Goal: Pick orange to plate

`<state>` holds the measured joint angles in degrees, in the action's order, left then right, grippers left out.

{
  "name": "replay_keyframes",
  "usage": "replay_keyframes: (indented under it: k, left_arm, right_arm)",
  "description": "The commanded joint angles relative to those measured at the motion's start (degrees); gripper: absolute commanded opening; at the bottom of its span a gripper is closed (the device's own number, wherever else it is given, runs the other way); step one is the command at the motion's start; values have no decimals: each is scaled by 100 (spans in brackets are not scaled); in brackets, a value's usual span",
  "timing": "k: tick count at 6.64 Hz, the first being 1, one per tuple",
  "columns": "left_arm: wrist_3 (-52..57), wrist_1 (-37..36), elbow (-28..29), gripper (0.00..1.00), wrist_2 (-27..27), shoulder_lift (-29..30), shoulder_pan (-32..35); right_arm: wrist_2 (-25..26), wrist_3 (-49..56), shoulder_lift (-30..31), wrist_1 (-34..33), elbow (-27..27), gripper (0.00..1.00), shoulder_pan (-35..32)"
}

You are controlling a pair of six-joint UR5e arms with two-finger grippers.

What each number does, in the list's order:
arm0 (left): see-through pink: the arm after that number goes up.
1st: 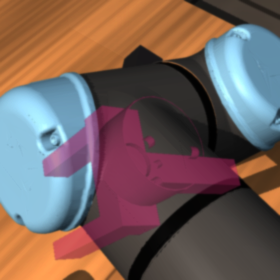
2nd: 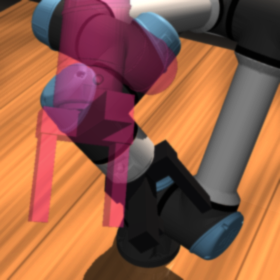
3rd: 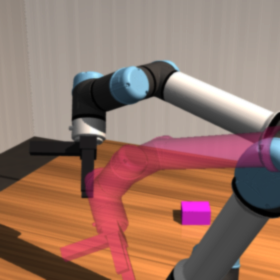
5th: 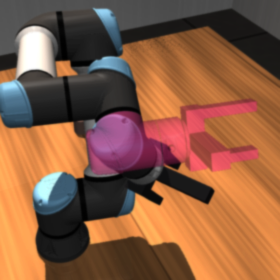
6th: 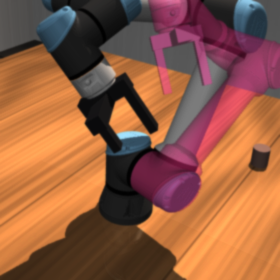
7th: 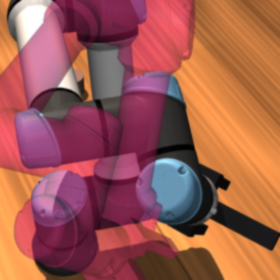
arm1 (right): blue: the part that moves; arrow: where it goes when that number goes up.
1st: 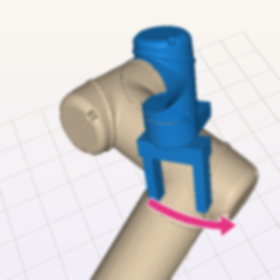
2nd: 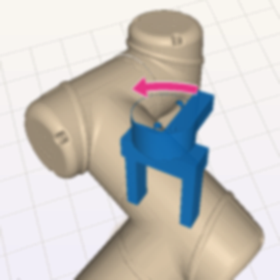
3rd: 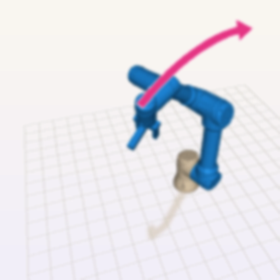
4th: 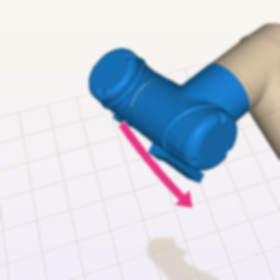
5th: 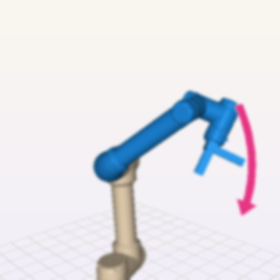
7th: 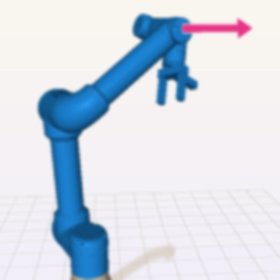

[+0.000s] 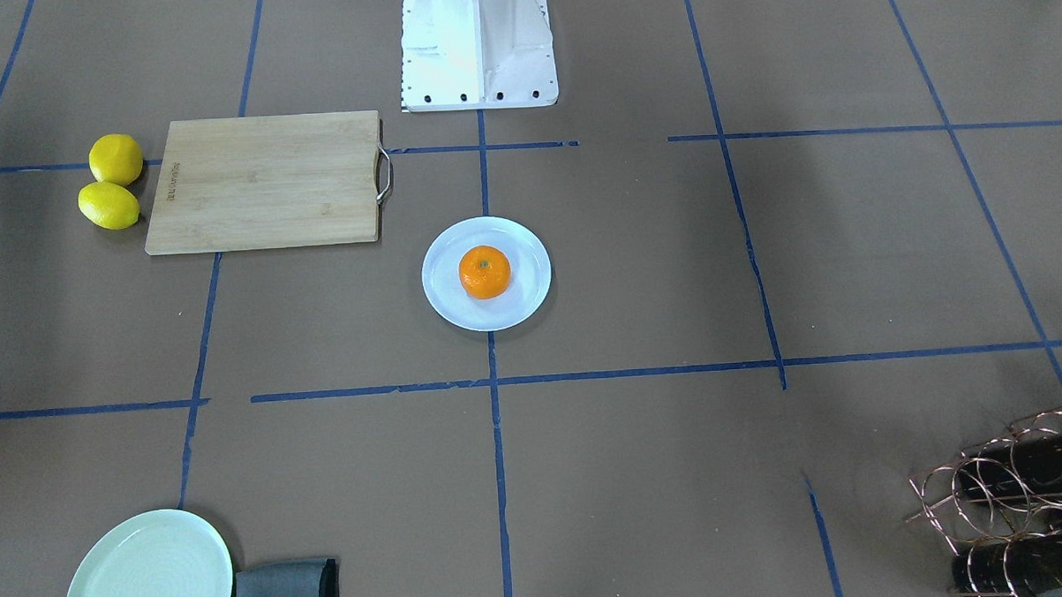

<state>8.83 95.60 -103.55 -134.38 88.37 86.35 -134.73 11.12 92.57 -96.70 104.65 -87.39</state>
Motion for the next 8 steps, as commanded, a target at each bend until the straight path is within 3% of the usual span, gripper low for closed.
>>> replay_keyframes:
  k: [1,4,7,8]
  left_arm:
    - [180,-586,45,100,-18,-126,93]
    - [180,-630,-68,100,-44,-389,93]
    - [163,-560,-50,100,-684,-653,101]
    - [172,-543,27,100,-677,-759,93]
  right_arm:
    - [-63,304,51,-419,-41,100,-296]
    - [-54,277,121,-402,-33,100,-288]
    - [-80,268,25,-349,-199,100,-244]
    - [-89,277,25,-358,-182,100,-244]
